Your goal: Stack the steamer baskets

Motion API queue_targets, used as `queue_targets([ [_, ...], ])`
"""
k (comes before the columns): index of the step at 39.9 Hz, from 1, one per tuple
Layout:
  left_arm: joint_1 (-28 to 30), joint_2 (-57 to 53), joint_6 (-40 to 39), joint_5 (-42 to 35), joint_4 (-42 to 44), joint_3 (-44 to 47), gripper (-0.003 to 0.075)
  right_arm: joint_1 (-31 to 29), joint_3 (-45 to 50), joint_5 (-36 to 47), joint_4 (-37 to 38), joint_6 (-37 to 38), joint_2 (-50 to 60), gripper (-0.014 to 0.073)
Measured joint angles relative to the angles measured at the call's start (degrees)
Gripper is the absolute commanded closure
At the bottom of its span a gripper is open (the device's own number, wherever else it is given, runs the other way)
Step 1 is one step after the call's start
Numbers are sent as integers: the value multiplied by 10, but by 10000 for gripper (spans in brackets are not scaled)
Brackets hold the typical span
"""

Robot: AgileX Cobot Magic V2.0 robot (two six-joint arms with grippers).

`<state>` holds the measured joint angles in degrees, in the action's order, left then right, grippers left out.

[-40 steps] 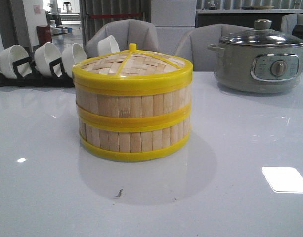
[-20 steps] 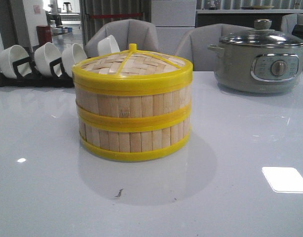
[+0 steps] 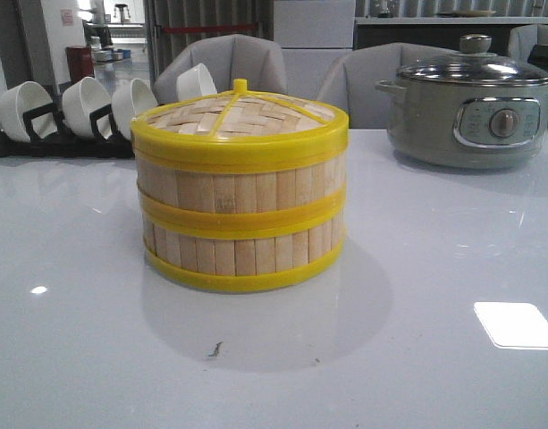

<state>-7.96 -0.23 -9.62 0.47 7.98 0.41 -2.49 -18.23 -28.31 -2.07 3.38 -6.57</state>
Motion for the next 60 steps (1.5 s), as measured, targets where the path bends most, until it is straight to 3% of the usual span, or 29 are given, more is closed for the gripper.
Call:
queue_targets([
  [15, 0, 0, 0, 0, 0, 0, 636, 0, 16, 20, -1, 0, 23, 559],
  [33, 0, 0, 0, 0, 1, 0, 636, 0, 193, 173, -6, 0, 72, 559],
  [60, 0, 0, 1, 0, 1, 0, 636, -25, 199, 192, -6, 0, 72, 559],
])
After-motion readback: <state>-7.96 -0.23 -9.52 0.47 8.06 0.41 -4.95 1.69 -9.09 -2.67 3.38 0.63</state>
